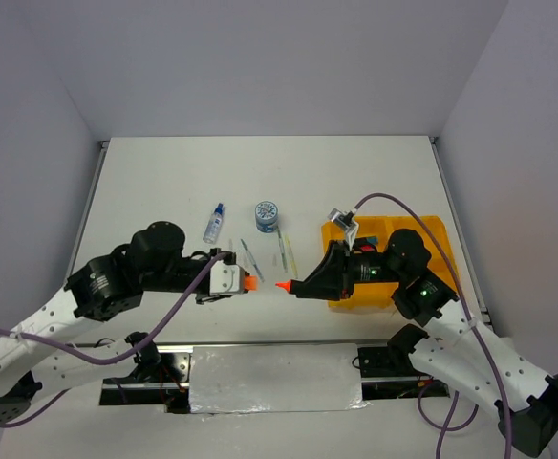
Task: Sort the stationery into containers
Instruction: Close the pen cap on the pen.
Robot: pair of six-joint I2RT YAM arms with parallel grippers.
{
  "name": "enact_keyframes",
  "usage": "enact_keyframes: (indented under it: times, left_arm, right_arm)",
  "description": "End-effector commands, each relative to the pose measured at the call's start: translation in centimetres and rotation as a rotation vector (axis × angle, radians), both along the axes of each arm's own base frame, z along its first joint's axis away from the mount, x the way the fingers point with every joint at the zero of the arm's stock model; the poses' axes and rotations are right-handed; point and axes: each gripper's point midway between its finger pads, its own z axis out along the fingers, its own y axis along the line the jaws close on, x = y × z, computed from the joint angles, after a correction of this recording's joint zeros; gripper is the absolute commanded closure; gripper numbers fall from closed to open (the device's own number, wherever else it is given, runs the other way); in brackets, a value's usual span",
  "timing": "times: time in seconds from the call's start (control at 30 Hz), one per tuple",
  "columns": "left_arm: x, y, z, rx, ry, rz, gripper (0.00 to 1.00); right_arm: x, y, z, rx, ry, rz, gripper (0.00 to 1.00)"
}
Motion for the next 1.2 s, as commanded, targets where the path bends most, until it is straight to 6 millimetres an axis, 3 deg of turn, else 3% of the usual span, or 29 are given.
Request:
enact_keyframes:
  times: [0.0,0.27,0.63,1.17]
  left_arm:
    - [-0.2,-0.4,2.9,-0.106,-0.12,-0.049,0.77]
    - [-0.2,-0.7,2.4,-0.078,-0.115,-0.059,0.77]
    - [0.0,-1.2,1.8,-0.05,-0.106,-0.062,0.77]
    - [0.2,-1.6,1.5,-0.042,-0.095,-0.069,0.76]
  right_arm:
    - [-0.4,0.3,1.9,0.059,0.06,0.031,1.0]
    - [0.9,1.2,0.8,0.03,0.126,0.019,1.0]
    - [1.1,1.8,-0.6,-0.006,0.165,0.041,1.0]
    - [1.2,2.5,-1.0,-0.016,0.179,0.049,1.0]
